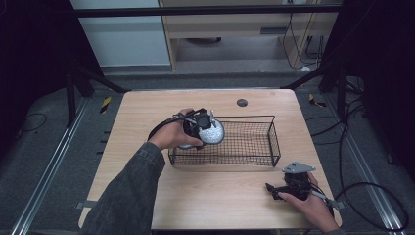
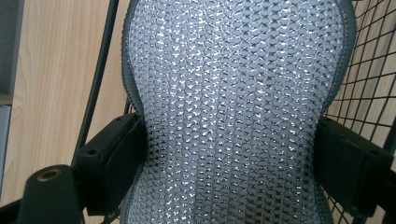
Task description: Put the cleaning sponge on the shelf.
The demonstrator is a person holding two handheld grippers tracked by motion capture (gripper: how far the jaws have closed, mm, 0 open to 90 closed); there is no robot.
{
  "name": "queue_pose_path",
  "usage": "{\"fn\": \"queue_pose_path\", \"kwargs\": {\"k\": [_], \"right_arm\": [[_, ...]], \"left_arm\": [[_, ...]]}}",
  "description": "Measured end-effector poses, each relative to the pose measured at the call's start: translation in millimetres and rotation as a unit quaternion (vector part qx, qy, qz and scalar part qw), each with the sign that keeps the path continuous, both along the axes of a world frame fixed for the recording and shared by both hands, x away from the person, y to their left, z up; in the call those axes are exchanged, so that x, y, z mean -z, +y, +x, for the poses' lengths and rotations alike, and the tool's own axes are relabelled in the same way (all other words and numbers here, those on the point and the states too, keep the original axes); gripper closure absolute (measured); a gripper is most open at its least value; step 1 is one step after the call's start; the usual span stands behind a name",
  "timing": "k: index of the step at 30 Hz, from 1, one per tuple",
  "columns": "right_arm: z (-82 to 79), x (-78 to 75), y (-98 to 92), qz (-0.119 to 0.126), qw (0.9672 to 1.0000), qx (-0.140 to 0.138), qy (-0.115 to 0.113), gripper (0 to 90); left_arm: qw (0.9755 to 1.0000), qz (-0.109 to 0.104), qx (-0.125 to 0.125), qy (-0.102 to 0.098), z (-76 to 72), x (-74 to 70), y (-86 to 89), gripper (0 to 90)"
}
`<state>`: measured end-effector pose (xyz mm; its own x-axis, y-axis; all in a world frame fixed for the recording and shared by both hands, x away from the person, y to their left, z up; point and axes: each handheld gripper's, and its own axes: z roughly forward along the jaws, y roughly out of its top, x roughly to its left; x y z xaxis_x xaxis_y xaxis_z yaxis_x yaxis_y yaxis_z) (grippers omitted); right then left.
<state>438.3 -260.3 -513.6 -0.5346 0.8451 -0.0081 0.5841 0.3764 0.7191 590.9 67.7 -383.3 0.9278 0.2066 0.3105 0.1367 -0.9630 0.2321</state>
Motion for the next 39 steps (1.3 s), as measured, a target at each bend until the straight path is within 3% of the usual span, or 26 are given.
{"fn": "queue_pose_path", "kwargs": {"k": [6,13,39], "right_arm": [[0.1,0.0,0.0,0.0,1.0,0.0,0.0,0.4],[0.1,0.0,0.0,0.0,1.0,0.0,0.0,0.4],[0.1,0.0,0.0,0.001,1.0,0.0,0.0,0.4]], "left_arm": [[0.9995,-0.022,-0.022,0.011,3.2,0.8,2.2,9.7],[0.9984,-0.033,-0.039,0.025,3.7,3.3,6.4,4.5],[0.9984,-0.046,-0.025,0.02,-5.8,-5.4,4.3,7.6]]}}
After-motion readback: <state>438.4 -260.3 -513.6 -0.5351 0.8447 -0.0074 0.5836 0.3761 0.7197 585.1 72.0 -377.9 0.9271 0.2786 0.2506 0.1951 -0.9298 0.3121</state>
